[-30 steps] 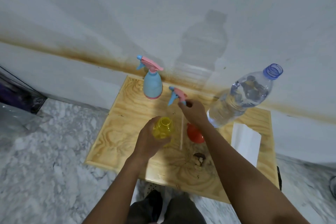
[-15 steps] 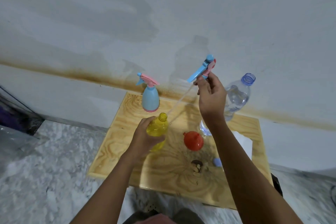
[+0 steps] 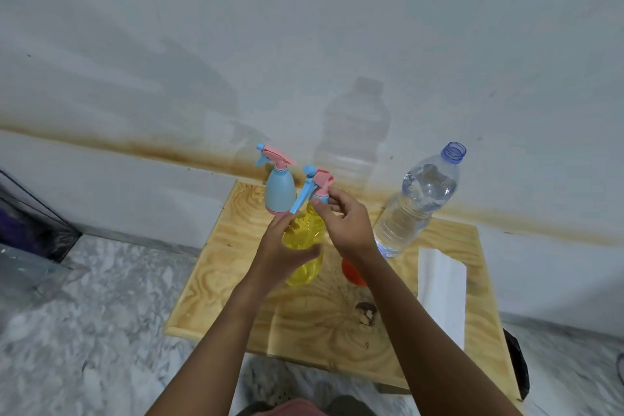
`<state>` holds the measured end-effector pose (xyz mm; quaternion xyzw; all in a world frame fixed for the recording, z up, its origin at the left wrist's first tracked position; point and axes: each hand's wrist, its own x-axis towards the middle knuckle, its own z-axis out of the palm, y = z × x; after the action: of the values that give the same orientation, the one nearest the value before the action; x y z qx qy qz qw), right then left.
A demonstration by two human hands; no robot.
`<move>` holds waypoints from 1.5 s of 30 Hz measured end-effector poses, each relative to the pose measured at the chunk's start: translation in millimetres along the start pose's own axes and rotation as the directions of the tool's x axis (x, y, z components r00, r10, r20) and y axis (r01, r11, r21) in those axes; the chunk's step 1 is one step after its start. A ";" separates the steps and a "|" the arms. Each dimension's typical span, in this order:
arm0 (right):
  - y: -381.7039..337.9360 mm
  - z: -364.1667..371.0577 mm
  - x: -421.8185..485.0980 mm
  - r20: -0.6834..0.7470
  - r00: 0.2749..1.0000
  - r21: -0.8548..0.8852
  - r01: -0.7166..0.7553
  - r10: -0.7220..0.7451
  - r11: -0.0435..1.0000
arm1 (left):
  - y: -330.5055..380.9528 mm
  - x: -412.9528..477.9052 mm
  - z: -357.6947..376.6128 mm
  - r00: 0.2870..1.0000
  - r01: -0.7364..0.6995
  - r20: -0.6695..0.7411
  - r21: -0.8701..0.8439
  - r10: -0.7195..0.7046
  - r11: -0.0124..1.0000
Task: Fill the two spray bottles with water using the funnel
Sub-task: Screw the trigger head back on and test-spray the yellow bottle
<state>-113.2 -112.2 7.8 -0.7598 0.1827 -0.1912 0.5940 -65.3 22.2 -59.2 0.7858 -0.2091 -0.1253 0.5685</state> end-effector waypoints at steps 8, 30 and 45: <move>-0.4 -0.8 -11.8 -0.005 1.000 0.050 -0.002 0.003 0.999 | -2.0 -1.0 4.7 1.000 0.010 0.022 -0.013 -0.010 1.000; -10.2 -52.1 31.8 -0.273 0.962 0.020 -0.013 0.018 1.000 | -40.6 -17.2 20.5 0.975 0.164 0.138 0.089 -0.175 0.982; 165.7 -1.3 54.5 0.015 0.872 -0.451 -0.430 0.489 0.782 | -42.6 -16.4 19.4 0.962 0.240 0.115 0.087 -0.249 0.967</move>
<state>-75.4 -178.5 -149.0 -0.8155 0.3608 0.0554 0.4492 -80.2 24.9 -106.4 0.8163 -0.1501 -0.2358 0.5055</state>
